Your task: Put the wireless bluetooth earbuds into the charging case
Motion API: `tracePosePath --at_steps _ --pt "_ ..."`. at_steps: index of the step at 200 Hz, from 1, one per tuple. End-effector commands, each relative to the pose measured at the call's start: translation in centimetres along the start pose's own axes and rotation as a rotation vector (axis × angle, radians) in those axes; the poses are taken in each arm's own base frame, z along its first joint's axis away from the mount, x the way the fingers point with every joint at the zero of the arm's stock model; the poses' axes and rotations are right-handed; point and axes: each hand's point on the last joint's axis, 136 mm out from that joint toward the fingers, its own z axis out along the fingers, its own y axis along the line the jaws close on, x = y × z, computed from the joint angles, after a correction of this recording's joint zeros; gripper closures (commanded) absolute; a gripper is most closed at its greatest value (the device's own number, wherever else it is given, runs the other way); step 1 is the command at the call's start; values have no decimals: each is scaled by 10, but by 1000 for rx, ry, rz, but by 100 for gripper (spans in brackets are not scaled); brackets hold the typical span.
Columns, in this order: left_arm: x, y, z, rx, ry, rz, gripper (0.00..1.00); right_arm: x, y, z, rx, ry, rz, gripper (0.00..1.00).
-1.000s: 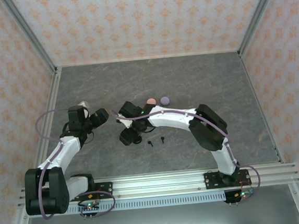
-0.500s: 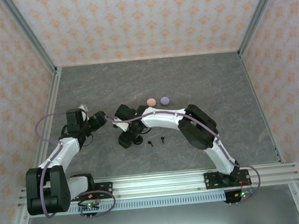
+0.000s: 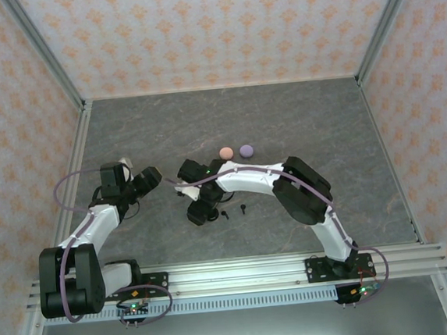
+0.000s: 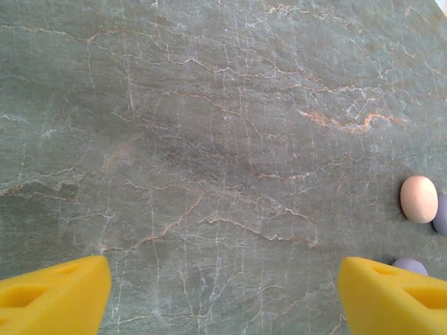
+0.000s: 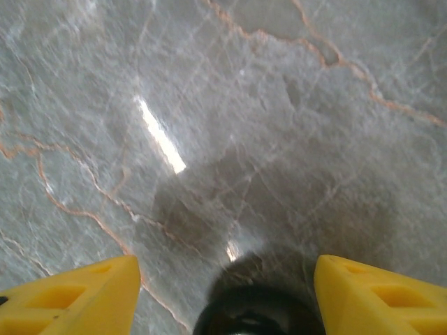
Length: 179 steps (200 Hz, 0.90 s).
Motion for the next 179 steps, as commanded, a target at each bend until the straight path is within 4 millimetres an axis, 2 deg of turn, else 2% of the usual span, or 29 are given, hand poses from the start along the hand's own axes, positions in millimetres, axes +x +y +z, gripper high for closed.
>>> tracePosePath --at_steps 1,76,138,179 --pt "-4 -2 1 15 -7 -16 16 24 -2 -11 36 70 -29 32" --pt "-3 -2 2 16 -2 -17 16 45 -13 -14 99 125 -60 33" --pt "-3 -1 1 13 0 -20 16 53 -15 -5 192 169 -110 36" --pt "-3 -1 0 11 -2 -17 15 62 -17 -3 227 209 -119 46"
